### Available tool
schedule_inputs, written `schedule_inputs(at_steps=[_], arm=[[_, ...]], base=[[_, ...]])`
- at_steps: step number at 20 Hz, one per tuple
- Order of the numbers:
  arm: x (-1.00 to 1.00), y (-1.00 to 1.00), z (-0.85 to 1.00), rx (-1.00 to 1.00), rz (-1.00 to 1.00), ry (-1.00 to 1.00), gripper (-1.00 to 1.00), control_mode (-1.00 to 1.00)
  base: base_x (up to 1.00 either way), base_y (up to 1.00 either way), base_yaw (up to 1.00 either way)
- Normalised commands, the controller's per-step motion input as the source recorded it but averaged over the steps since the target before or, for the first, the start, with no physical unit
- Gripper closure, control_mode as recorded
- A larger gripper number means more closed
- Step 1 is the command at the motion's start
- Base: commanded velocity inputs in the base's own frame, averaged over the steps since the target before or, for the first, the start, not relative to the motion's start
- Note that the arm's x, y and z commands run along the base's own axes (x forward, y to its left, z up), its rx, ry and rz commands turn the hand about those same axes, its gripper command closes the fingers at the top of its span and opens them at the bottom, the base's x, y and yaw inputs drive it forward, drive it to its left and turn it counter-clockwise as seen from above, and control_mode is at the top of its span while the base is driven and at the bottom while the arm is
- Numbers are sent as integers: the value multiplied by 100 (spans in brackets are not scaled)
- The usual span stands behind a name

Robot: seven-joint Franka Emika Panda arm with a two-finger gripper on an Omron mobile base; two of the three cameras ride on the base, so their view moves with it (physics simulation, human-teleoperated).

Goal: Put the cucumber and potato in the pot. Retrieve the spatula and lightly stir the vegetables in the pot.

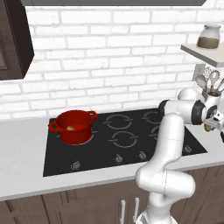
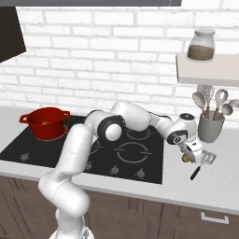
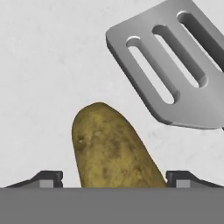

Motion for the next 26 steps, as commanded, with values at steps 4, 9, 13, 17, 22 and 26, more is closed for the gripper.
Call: schedule_inputs(at_steps=[4,9,13,17,22,26], arm=[[8,0,-6,0,0,3,100,-100],[-1,19,1,0,3,-2,100,-100],[-1,98,31,-3,15,-17,100,-100],[-3,100,57,-9,30,-10,100,-100],[-16,100,48,-12,70,-3,100,-100],[-8,100,69,-10,62,-7,100,-100]], base=[[0,0,0],[0,0,0],[0,0,0],[0,0,0],[0,0,0],[0,0,0]])
